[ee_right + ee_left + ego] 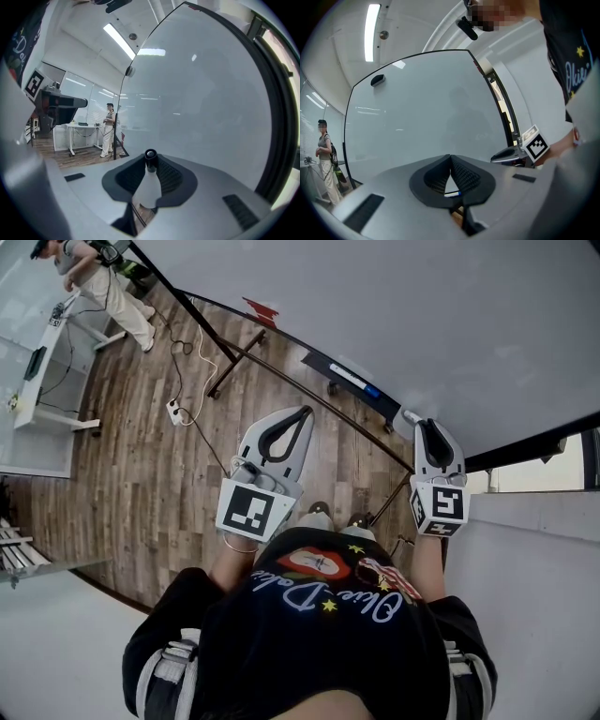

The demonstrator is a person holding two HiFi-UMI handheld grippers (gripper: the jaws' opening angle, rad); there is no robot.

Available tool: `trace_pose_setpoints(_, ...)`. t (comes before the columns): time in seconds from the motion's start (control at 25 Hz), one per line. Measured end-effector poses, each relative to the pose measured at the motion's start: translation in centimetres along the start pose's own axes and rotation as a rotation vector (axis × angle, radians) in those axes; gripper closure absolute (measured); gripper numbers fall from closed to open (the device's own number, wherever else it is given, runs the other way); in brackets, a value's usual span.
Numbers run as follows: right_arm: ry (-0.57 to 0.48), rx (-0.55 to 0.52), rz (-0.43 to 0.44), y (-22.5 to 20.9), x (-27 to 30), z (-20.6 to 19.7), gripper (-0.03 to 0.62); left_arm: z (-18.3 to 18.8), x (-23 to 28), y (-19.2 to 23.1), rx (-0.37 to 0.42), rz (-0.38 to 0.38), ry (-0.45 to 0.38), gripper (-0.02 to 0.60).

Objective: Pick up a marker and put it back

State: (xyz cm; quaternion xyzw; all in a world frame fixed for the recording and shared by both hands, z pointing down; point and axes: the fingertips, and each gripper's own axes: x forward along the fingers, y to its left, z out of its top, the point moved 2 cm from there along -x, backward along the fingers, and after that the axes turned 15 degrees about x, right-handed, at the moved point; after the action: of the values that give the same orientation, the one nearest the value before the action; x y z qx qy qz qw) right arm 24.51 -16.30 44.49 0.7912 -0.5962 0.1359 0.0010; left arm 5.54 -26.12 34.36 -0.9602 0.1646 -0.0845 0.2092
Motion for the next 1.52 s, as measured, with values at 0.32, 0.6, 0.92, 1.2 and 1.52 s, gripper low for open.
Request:
trace_pose_setpoints(0.32, 0.015, -0.006, -0.007, 0.2, -0.4, -0.5, 0.522, -0.1, 0.0, -0.2, -0.008, -0.009, -0.005, 0.577)
trace_pose_setpoints(0.6, 0.032, -0.009, -0.010, 0.4, -0.5, -1.0, 0.520, -0.2, -0.2, -0.2, -0.021, -0.010, -0.013, 0.577)
trace_pose_setpoints(0.92, 0.029, -0.036, -0.020, 0.4, -0.6, -1.1, 0.517, -0.2, -0.5, -0.1, -0.023, -0.003, -0.025, 0.577)
trace_pose_setpoints(1.2, 0.001, -0.054, -0.023, 0.6, -1.2, 0.1, 0.491, -0.3, -0.6, 0.0, -0.034, -0.004, -0.024, 0.577)
trace_pose_setpoints(1.52, -0.085, -0.069, -0.006, 1.4, -2.2, 2.7, 0.493, -0.3, -0.4, -0.1, -0.043, -0.011, -0.033, 0.578)
